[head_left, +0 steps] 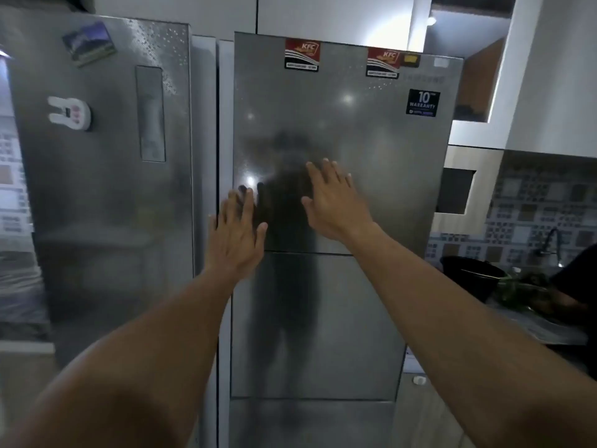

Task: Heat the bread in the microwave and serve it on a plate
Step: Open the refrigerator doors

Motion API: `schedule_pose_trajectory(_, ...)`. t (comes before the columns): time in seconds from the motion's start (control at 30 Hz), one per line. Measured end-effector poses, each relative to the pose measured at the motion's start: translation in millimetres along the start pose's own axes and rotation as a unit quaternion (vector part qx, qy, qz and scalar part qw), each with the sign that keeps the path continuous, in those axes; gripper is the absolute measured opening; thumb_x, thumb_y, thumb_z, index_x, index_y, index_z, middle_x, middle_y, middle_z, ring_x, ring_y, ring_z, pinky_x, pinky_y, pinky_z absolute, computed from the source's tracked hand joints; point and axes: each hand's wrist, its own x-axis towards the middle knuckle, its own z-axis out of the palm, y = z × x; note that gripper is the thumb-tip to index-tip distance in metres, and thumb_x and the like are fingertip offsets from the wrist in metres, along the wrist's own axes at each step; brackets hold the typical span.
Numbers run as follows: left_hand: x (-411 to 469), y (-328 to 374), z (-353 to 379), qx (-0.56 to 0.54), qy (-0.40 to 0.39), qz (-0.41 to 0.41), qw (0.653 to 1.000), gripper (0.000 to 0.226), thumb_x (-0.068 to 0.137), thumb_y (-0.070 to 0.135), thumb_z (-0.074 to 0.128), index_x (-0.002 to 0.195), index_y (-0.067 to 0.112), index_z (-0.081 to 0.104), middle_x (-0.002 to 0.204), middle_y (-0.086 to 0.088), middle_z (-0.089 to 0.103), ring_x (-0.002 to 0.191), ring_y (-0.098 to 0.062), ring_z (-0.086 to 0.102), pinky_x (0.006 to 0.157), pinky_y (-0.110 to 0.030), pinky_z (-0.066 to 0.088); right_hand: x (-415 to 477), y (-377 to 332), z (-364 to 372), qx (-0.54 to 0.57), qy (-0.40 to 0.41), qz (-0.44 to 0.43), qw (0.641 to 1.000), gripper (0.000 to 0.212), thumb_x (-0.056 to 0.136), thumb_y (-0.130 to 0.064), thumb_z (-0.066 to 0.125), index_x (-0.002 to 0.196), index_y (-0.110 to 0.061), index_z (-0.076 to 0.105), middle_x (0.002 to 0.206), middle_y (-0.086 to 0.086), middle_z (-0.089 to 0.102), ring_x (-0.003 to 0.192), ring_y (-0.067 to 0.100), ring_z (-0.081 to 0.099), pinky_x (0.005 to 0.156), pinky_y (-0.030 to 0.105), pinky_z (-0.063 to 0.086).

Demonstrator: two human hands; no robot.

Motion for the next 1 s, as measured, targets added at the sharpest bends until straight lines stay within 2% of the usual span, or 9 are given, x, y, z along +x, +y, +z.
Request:
schedule_pose_trajectory(0.07, 0.0, -9.4, 8.7, -0.093, 0.017, -0.066, 0.993, 0.069, 0.104, 0.044, 0.036, 0.159, 0.025, -0.002, 0.164, -0.015, 0.009, 0.148, -0.038, 0.023, 0.116, -0.056, 0.031, 12.6, -12.0, 13.0, -0.009, -0.008, -0.027, 1.0, 0.066, 0.102, -0.034, 0.042, 0.157, -0.012, 0.012, 0.163, 0.017, 0.008, 0.151, 0.033, 0.004, 0.12, 0.053, 0.011)
schedule_pose_trajectory(0.13, -2.9, -18.8, 21.3, -0.137, 0.039, -0.117, 0.983, 0.066, 0.103, 0.038, 0.039, 0.157, 0.024, 0.004, 0.156, -0.016, 0.024, 0.132, -0.038, 0.044, 0.103, -0.054, 0.046, 26.5, -26.7, 26.5, -0.02, -0.029, -0.059, 0.998, 0.065, 0.102, -0.034, 0.043, 0.156, -0.011, 0.014, 0.163, 0.016, 0.008, 0.151, 0.033, 0.003, 0.12, 0.056, 0.012)
schedule_pose_trajectory(0.2, -3.5, -29.7, 31.5, -0.144, 0.036, -0.157, 0.976, 0.061, 0.105, 0.035, 0.039, 0.157, 0.02, 0.012, 0.15, -0.017, 0.032, 0.125, -0.035, 0.049, 0.099, -0.047, 0.046, 41.9, -41.7, 42.6, -0.041, -0.041, -0.094, 0.994, 0.064, 0.102, -0.034, 0.042, 0.156, -0.012, 0.016, 0.164, 0.014, 0.006, 0.151, 0.031, 0.0, 0.12, 0.058, 0.01)
schedule_pose_trajectory(0.3, -1.8, -46.3, 44.2, -0.17, -0.018, -0.193, 0.966, 0.048, 0.107, 0.034, 0.034, 0.15, 0.014, 0.031, 0.139, -0.018, 0.046, 0.12, -0.035, 0.053, 0.096, -0.045, 0.044, 63.8, -61.2, 64.3, -0.077, -0.044, -0.132, 0.987, 0.06, 0.102, -0.029, 0.04, 0.156, -0.013, 0.017, 0.165, 0.012, 0.001, 0.151, 0.03, -0.006, 0.119, 0.06, 0.004)
schedule_pose_trajectory(0.4, 2.9, -62.9, 61.6, -0.209, -0.016, -0.184, 0.961, 0.034, 0.106, 0.032, 0.038, 0.127, 0.009, 0.051, 0.115, -0.015, 0.06, 0.105, -0.034, 0.058, 0.088, -0.043, 0.048, 86.6, -73.5, 82.6, -0.143, -0.061, -0.165, 0.974, 0.064, 0.099, -0.017, 0.041, 0.157, -0.014, 0.014, 0.165, 0.01, -0.005, 0.15, 0.033, -0.011, 0.117, 0.062, -0.001)
schedule_pose_trajectory(0.47, 5.8, -71.6, 70.4, -0.239, -0.021, -0.194, 0.951, 0.03, 0.105, 0.032, 0.041, 0.117, 0.009, 0.055, 0.105, -0.012, 0.063, 0.097, -0.031, 0.06, 0.08, -0.038, 0.047, 100.4, -78.7, 87.2, -0.171, -0.066, -0.18, 0.967, 0.067, 0.097, -0.013, 0.042, 0.157, -0.017, 0.014, 0.165, 0.009, -0.01, 0.149, 0.035, -0.015, 0.115, 0.067, -0.002)
schedule_pose_trajectory(0.63, 4.4, -82.4, 74.7, -0.31, -0.089, -0.214, 0.922, 0.03, 0.105, 0.035, 0.043, 0.119, 0.011, 0.055, 0.107, -0.007, 0.063, 0.095, -0.025, 0.059, 0.081, -0.032, 0.043, 112.0, -99.3, 88.1, -0.247, -0.071, -0.172, 0.951, 0.044, 0.099, -0.027, 0.046, 0.143, -0.025, 0.046, 0.163, 0.013, -0.015, 0.147, 0.041, -0.02, 0.107, 0.078, -0.001)
schedule_pose_trajectory(0.87, 4.5, -90.5, 75.9, -0.282, -0.09, -0.191, 0.936, 0.023, 0.103, 0.036, 0.047, 0.107, 0.015, 0.055, 0.095, -0.006, 0.062, 0.086, -0.024, 0.061, 0.073, -0.033, 0.044, 106.3, -109.9, 84.7, -0.26, -0.095, -0.138, 0.951, 0.045, 0.099, -0.025, 0.047, 0.143, -0.024, 0.042, 0.163, 0.013, -0.018, 0.146, 0.041, -0.023, 0.107, 0.078, 0.003)
schedule_pose_trajectory(1.0, -1.1, -88.4, 75.4, -0.269, -0.081, -0.181, 0.942, 0.024, 0.103, 0.039, 0.047, 0.105, 0.016, 0.054, 0.091, -0.005, 0.063, 0.083, -0.023, 0.062, 0.076, -0.04, 0.054, 100.2, -109.1, 81.6, -0.252, -0.087, -0.143, 0.953, 0.044, 0.099, -0.026, 0.045, 0.143, -0.023, 0.041, 0.163, 0.013, -0.018, 0.145, 0.042, -0.024, 0.107, 0.078, 0.003)
